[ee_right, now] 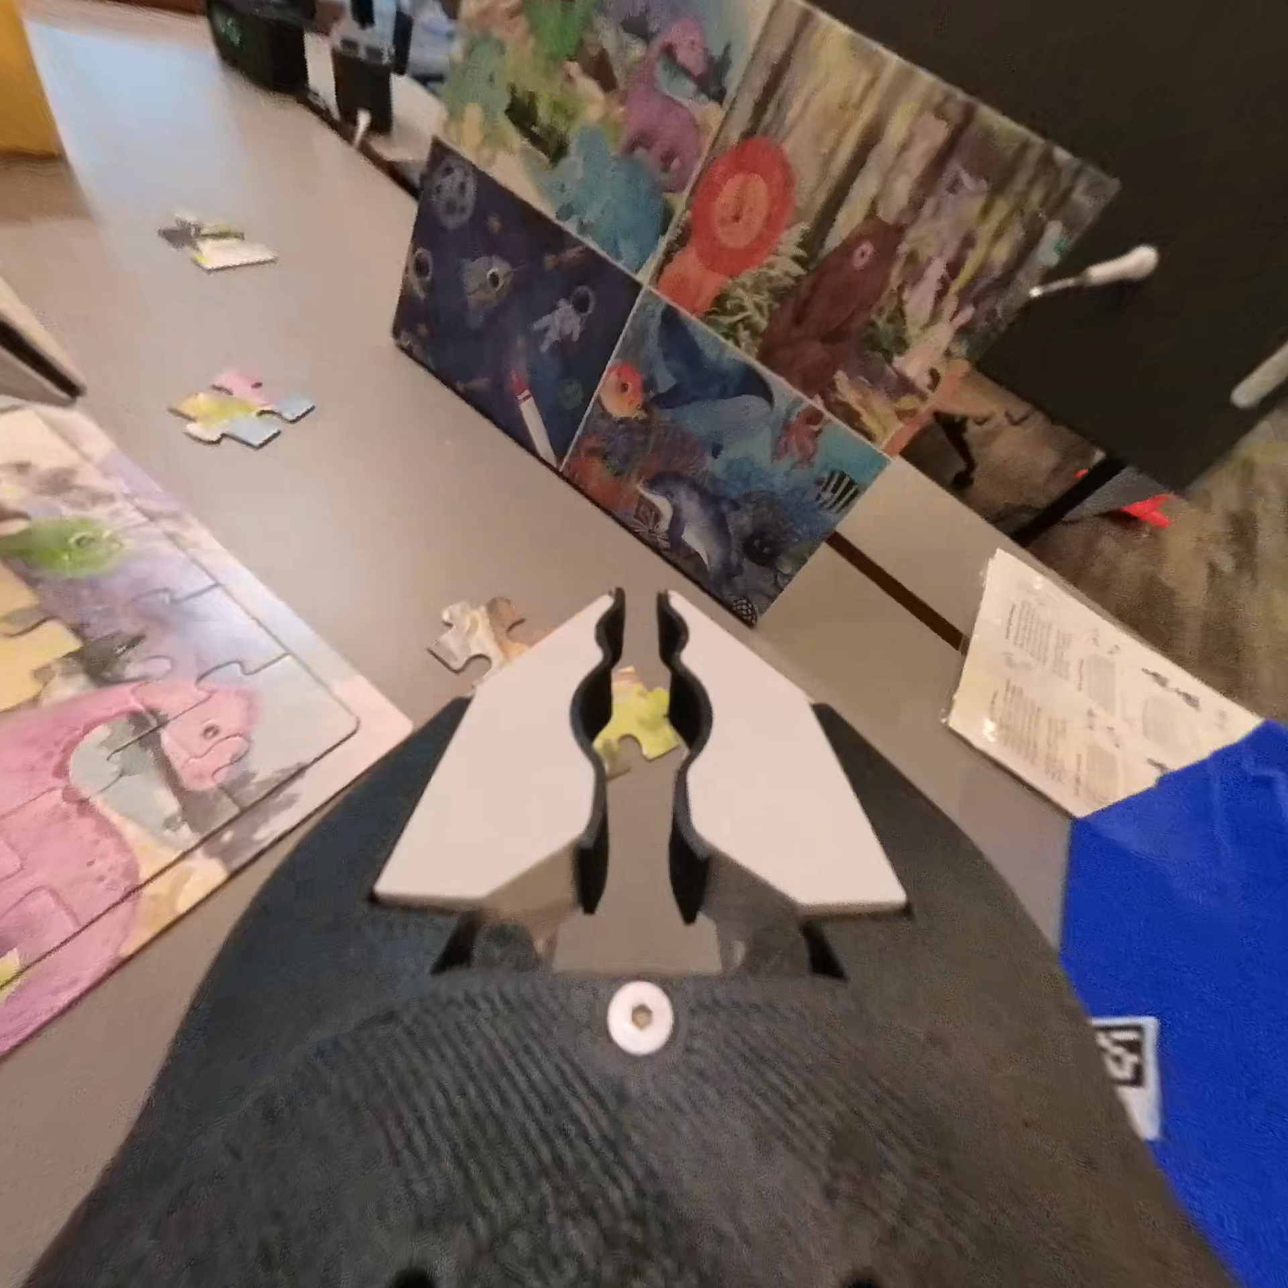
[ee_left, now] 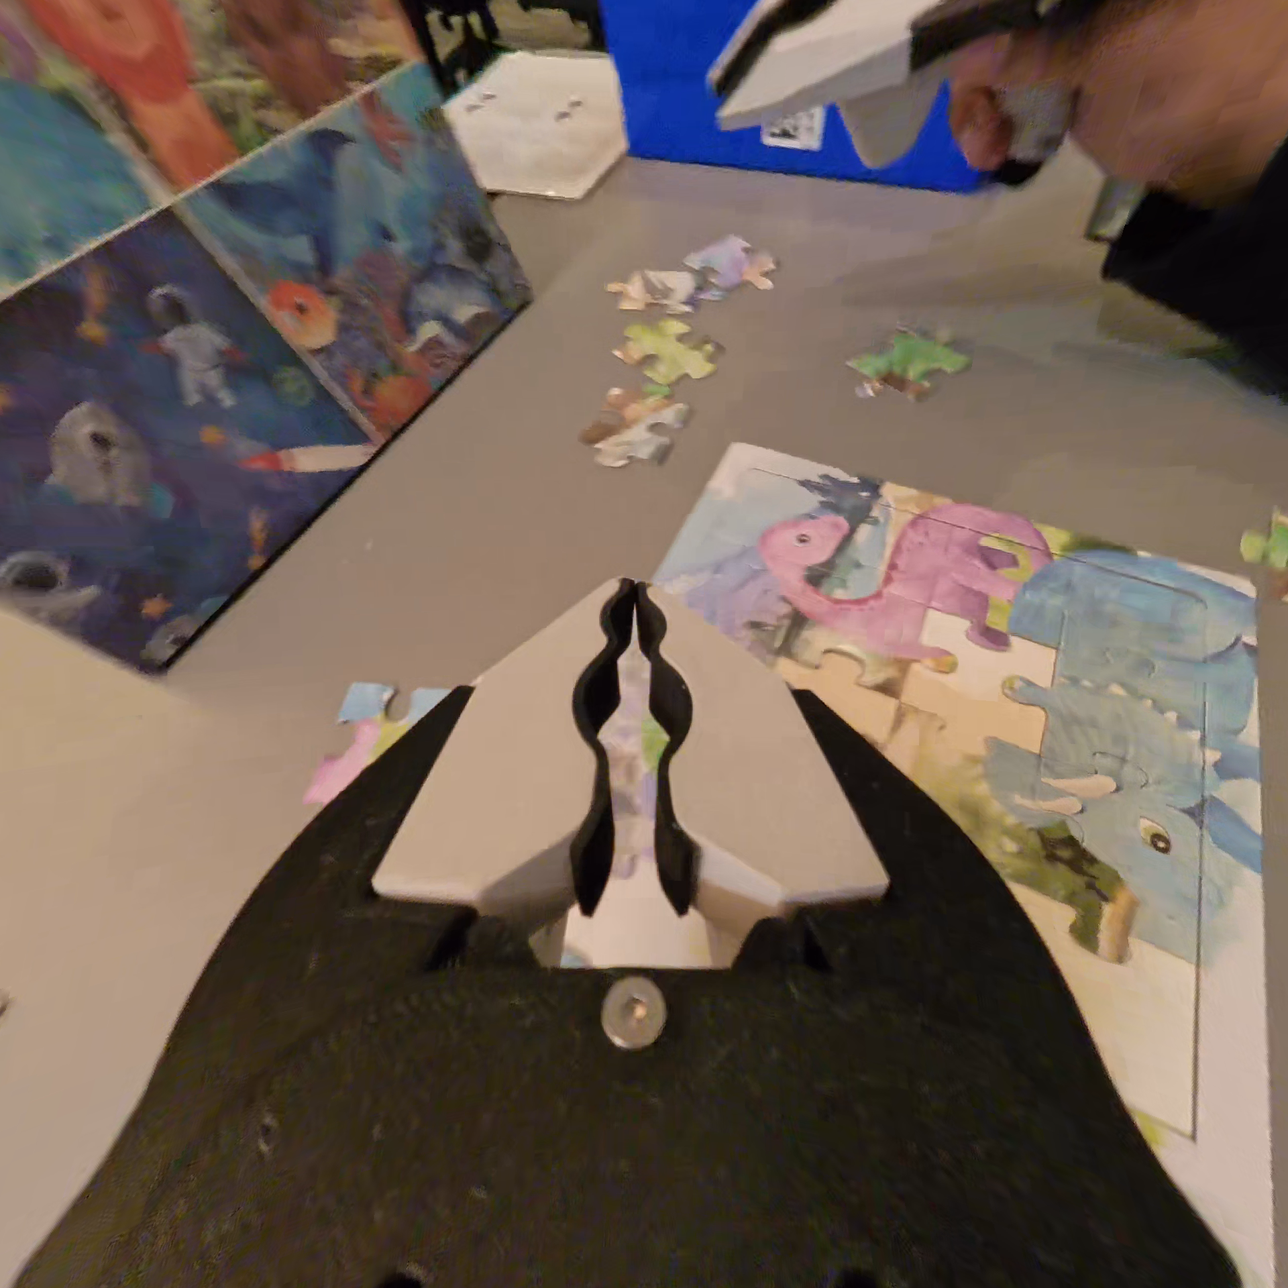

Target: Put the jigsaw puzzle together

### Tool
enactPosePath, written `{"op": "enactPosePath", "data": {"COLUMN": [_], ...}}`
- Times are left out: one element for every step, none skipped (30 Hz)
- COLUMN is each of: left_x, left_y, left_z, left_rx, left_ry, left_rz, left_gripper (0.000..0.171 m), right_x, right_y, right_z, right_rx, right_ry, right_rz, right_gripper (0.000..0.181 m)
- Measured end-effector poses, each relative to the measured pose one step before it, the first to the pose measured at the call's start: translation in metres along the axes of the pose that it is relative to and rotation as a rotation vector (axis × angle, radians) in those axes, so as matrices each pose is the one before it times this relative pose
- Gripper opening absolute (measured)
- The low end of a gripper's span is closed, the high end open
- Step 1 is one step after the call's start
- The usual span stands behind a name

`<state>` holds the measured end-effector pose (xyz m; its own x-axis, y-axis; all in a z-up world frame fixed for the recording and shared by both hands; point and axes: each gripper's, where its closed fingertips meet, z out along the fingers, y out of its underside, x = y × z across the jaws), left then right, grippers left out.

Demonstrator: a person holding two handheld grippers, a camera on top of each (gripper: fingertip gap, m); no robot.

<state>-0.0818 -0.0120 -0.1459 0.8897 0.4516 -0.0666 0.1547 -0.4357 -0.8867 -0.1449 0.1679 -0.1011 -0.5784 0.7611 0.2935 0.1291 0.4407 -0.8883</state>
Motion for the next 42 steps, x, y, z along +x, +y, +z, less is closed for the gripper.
{"op": "enactPosePath", "data": {"left_x": [-0.01352,-0.01475,-0.01544,-0.01422,-0.01202,-0.00991,-0.00800,-0.00677,-0.00664,-0.00647,-0.00578,-0.00438,-0.00316,-0.00200,-0.00071,0.00054,0.00113,0.00122,0.00118,0.00092,0.00094,0.00098,0.00087,0.00093,0.00089,0.00076,0.00068,0.00018,-0.00017,-0.00022,-0.00023,-0.00014,-0.00015,-0.00047,-0.00081,-0.00065,-0.00034,0.00013,0.00029,0.00047,0.00047,0.00052], "left_y": [0.00389,0.00587,0.00646,0.00503,0.00244,0.00015,-0.00089,-0.00071,0.00014,0.00077,0.00071,0.00049,0.00048,0.00005,-0.00025,-0.00045,-0.00057,-0.00025,-0.00003,0.00039,0.00029,0.00036,0.00053,0.00056,0.00079,0.00089,0.00081,0.00089,0.00076,0.00035,0.00015,-0.00009,-0.00016,0.00005,0.00049,0.00070,0.00078,0.00051,0.00049,0.00030,0.00033,0.00014], "left_z": [-0.00568,-0.00493,-0.00418,-0.00372,-0.00362,-0.00386,-0.00388,-0.00357,-0.00320,-0.00257,-0.00219,-0.00184,-0.00130,-0.00082,-0.00049,-0.00002,0.00013,0.00047,0.00065,0.00082,0.00081,0.00094,0.00081,0.00101,0.00096,0.00093,0.00086,0.00068,0.00040,0.00022,-0.00006,0.00001,-0.00001,0.00000,0.00020,0.00044,0.00042,0.00049,0.00054,0.00034,0.00042,0.00032], "left_rx": [0.00267,-0.00444,-0.00971,-0.00899,-0.00067,0.00786,0.01142,0.00912,0.00270,-0.00132,0.00067,0.00322,0.00397,0.00549,0.00720,0.00903,0.00881,0.00726,0.00468,0.00219,0.00228,0.00232,0.00135,0.00038,-0.00143,-0.00207,-0.00265,-0.00444,-0.00395,-0.00234,-0.00067,0.00087,0.00122,0.00091,-0.00050,-0.00161,-0.00144,-0.00086,-0.00132,-0.00203,-0.00197,-0.00237], "left_ry": [-0.0171,-0.0263,-0.0330,-0.0301,-0.0224,-0.0164,-0.0117,-0.0098,-0.0139,-0.0174,-0.0156,-0.0089,-0.0026,0.0041,0.0106,0.0157,0.0172,0.0152,0.0121,0.0097,0.0086,0.0080,0.0071,0.0070,0.0067,0.0055,0.0040,0.0005,-0.0024,-0.0035,-0.0029,-0.0012,0.0001,-0.0004,-0.0005,0.0011,0.0033,0.0044,0.0040,0.0026,0.0009,-0.0002], "left_rz": [-0.0334,-0.0226,-0.0168,-0.0136,-0.0118,-0.0108,-0.0106,-0.0083,-0.0055,-0.0031,-0.0019,-0.0028,-0.0072,-0.0128,-0.0173,-0.0192,-0.0178,-0.0145,-0.0115,-0.0094,-0.0081,-0.0070,-0.0064,-0.0059,-0.0052,-0.0039,-0.0016,0.0009,0.0030,0.0035,0.0025,0.0008,-0.0006,-0.0013,-0.0026,-0.0046,-0.0057,-0.0052,-0.0032,-0.0006,0.0019,0.0036], "left_gripper": [0.000,0.000,0.000,0.000,0.000,0.000,0.000,0.000,0.000,0.000,0.001,0.001,0.002,0.003,0.004,0.005,0.006,0.006,0.006,0.007,0.007,0.007,0.008,0.008,0.008,0.008,0.008,0.008,0.008,0.008,0.008,0.008,0.008,0.008,0.008,0.008,0.008,0.009,0.009,0.009,0.009,0.009], "right_x": [0.00685,0.00391,0.00090,-0.00067,-0.00020,0.00315,0.00544,0.00491,0.00276,0.00172,0.00192,0.00149,0.00016,-0.00194,-0.00412,-0.00471,-0.00267,-0.00121,-0.00076,-0.00046,-0.00025,-0.00044,-0.00114,-0.00132,-0.00114,-0.00147,-0.00170,-0.00128,-0.00008,0.00055,0.00079,0.00095,0.00100,0.00127,0.00118,0.00158,0.00158,0.00107,0.00010,-0.00100,-0.00353,-0.00945], "right_y": [0.00705,0.00763,0.00744,0.00554,0.00197,-0.00074,-0.00233,-0.00323,-0.00308,-0.00289,-0.00302,-0.00376,-0.00419,-0.00417,-0.00422,-0.00353,-0.00146,0.00057,0.00195,0.00216,0.00225,0.00235,0.00234,0.00254,0.00279,0.00281,0.00261,0.00230,0.00173,0.00111,0.00050,-0.00001,-0.00020,-0.00017,0.00008,0.00043,0.00054,0.00048,0.00024,0.00012,0.00033,0.00103], "right_z": [0.00294,0.00138,-0.00036,-0.00229,-0.00364,-0.00395,-0.00345,-0.00247,-0.00212,-0.00237,-0.00266,-0.00288,-0.00257,-0.00199,-0.00135,-0.00072,-0.00017,0.00026,0.00056,0.00096,0.00109,0.00137,0.00149,0.00184,0.00177,0.00184,0.00172,0.00142,0.00106,0.00052,0.00014,-0.00010,-0.00016,-0.00008,-0.00012,-0.00007,-0.00007,0.00002,0.00020,0.00044,0.00065,0.00144], "right_rx": [0.0199,0.0236,0.0155,0.0024,0.0120,0.0268,0.0282,0.0216,0.0165,0.0183,0.0236,0.0305,0.0335,0.0304,0.0267,0.0199,0.0046,-0.0104,-0.0208,-0.0235,-0.0217,-0.0183,-0.0165,-0.0167,-0.0171,-0.0159,-0.0149,-0.0141,-0.0110,-0.0071,-0.0035,0.0002,0.0019,0.0016,0.0006,-0.0008,-0.0017,-0.0014,-0.0007,-0.0010,-0.0030,-0.0093], "right_ry": [0.0019,-0.0057,-0.0184,-0.0256,-0.0193,0.0023,0.0122,0.0031,-0.0121,-0.0161,-0.0128,-0.0122,-0.0205,-0.0318,-0.0405,-0.0328,-0.0093,0.0076,0.0159,0.0197,0.0219,0.0188,0.0107,0.0053,0.0027,-0.0021,-0.0062,-0.0037,0.0038,0.0076,0.0077,0.0066,0.0041,0.0031,0.0022,0.0037,0.0044,0.0013,-0.0029,-0.0083,-0.0223,-0.0584], "right_rz": [0.0582,0.0595,0.0596,0.0539,0.0329,0.0204,0.0253,0.0361,0.0413,0.0423,0.0414,0.0409,0.0405,0.0370,0.0263,0.0102,-0.0078,-0.0277,-0.0415,-0.0473,-0.0460,-0.0407,-0.0335,-0.0251,-0.0174,-0.0120,-0.0087,-0.0079,-0.0092,-0.0106,-0.0097,-0.0054,-0.0004,0.0038,0.0052,0.0053,0.0056,0.0055,0.0056,0.0047,0.0030,0.0012], "right_gripper": [0.008,0.007,0.006,0.007,0.007,0.007,0.005,0.005,0.007,0.009,0.009,0.010,0.010,0.012,0.019,0.026,0.030,0.031,0.031,0.031,0.029,0.028,0.026,0.025,0.024,0.023,0.023,0.022,0.021,0.020,0.019,0.019,0.018,0.018,0.017,0.017,0.017,0.017,0.017,0.017,0.017,0.017]}}
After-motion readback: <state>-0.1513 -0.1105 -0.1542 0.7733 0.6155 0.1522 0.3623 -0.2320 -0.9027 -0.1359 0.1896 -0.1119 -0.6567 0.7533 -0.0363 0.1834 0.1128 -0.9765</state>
